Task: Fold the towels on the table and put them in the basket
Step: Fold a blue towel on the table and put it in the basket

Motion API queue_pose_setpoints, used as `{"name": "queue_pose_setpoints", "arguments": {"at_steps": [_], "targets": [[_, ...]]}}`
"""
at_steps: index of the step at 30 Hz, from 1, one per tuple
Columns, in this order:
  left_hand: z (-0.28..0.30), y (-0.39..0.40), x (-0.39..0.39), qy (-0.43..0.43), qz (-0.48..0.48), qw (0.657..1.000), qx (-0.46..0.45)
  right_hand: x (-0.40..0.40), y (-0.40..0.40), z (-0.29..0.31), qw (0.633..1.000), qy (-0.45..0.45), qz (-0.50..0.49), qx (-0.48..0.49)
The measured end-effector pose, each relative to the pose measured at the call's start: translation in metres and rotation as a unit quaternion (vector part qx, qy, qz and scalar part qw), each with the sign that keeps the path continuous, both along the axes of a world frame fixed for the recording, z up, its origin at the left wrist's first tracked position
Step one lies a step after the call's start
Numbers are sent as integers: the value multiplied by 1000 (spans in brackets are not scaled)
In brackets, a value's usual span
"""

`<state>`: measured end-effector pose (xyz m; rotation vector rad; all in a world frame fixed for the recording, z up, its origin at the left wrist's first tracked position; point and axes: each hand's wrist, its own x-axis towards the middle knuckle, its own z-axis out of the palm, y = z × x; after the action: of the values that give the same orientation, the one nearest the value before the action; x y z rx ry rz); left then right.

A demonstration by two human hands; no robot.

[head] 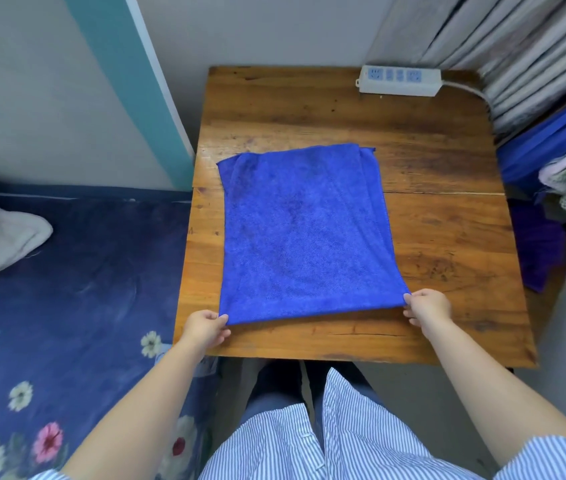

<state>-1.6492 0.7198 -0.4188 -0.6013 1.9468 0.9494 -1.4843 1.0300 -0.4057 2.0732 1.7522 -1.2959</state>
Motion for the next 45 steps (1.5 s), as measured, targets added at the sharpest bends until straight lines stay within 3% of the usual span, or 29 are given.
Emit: {"name": "queue_pose_setpoints", "arguments": {"at_steps": [4, 8, 12, 15, 21, 25, 31, 36, 39, 42, 45], "targets": [[23, 15, -24, 42, 44, 998, 28, -29, 14, 20, 999, 29, 31, 25], [62, 52, -80, 146, 90, 984, 41, -94, 39, 64, 989, 102, 72, 78], [133, 116, -145, 278, 110, 949, 96, -189, 65, 128, 956, 232, 119, 137], [204, 157, -193, 386, 100, 907, 134, -248, 86, 190, 909, 334, 150, 198], [282, 166, -242, 552, 147, 805, 158, -276, 109, 290, 831, 500, 58, 237], [273, 150, -228, 545, 161, 813, 127, -253, 119, 283, 831, 508, 21, 225], [218, 124, -196, 433, 19, 901, 35, -196, 123, 203, 898, 405, 21, 169], [157, 98, -144, 303, -133, 943, -39, -124, 91, 134, 953, 227, 98, 173], [117, 79, -114, 250, -305, 913, -104, -78, 64, 103, 965, 102, 201, 135], [85, 67, -87, 163, -504, 835, -148, -43, 45, 72, 948, -51, 300, 89], [67, 60, -66, 89, -592, 779, -188, -20, 30, 47, 918, -161, 358, 52]]}}
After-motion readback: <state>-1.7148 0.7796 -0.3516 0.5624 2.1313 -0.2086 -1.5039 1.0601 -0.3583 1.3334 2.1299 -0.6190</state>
